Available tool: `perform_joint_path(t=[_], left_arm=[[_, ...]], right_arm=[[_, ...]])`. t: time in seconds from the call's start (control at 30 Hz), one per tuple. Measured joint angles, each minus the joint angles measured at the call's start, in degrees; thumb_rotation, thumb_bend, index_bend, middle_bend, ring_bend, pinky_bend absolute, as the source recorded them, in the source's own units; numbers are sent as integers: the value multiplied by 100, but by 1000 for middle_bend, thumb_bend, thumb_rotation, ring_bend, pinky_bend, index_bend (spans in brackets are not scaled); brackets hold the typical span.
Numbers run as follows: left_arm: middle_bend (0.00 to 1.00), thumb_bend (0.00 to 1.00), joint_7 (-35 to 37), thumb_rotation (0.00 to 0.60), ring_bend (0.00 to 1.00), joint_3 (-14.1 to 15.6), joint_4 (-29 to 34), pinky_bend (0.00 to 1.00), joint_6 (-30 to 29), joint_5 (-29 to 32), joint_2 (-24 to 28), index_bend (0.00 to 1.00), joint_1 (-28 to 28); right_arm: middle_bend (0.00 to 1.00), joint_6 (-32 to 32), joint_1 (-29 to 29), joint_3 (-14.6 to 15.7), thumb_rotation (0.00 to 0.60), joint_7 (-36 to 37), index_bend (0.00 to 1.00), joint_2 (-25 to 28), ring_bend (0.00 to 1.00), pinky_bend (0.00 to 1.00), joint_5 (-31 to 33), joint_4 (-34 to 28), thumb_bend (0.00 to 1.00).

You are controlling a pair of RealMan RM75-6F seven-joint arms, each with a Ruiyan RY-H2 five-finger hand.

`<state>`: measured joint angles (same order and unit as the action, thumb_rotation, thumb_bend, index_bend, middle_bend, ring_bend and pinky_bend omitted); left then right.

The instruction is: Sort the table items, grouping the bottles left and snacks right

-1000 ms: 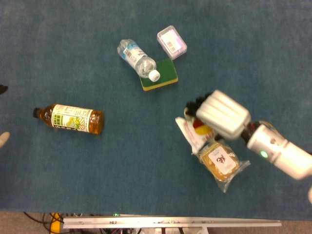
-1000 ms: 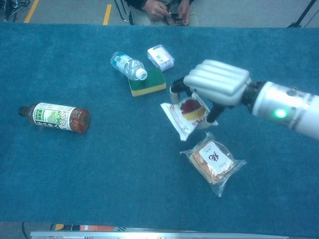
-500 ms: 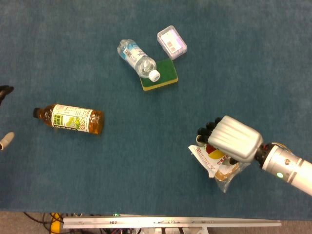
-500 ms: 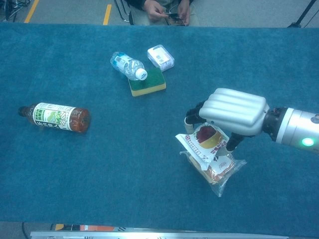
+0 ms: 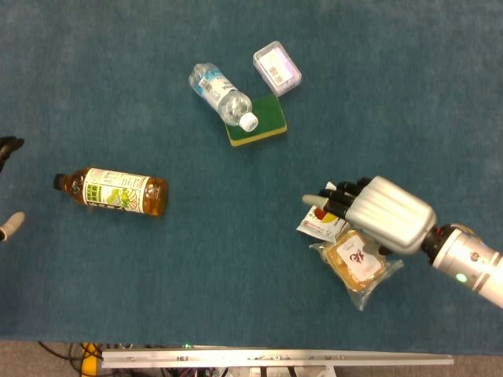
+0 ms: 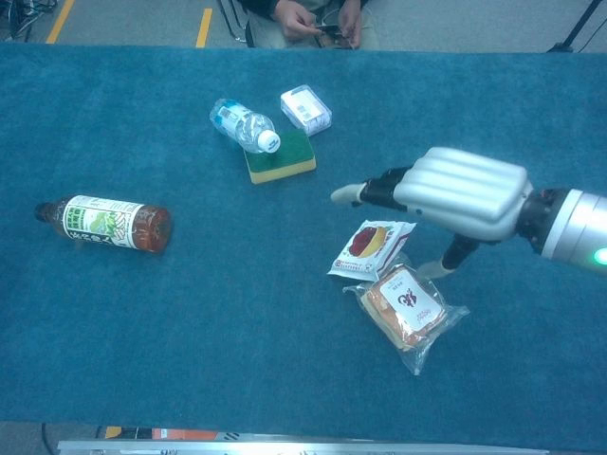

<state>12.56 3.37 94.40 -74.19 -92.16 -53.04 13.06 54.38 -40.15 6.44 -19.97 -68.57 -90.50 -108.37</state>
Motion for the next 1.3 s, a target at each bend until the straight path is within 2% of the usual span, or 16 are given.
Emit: perform_joint_path(t=[0.33,0.57,1.03,1.3], left_arm=[[101,257,7,600,66,9,-6,207,-25,-2,5,63,-18],[103,257,40,600,65,-18,-66,207,-86,22,-14,63,-40],[111,257,14,600,65,-189,-44,207,137,-15,-91,66,269],[113,257,-46,600,65,-213,-14,207,168,-13,-132,66,332]], right_arm=[[237,95,106,-293,599,-10,37,-94,283,489,276,200,45],[246,228,218,-560,600,-85,38,-193,283,489,706,341,46],[252,695,586,-640,600,-326,60,8,283,489,812,147,46],[252,691,684,-629,600,-369,60,80,283,489,841,138,46]])
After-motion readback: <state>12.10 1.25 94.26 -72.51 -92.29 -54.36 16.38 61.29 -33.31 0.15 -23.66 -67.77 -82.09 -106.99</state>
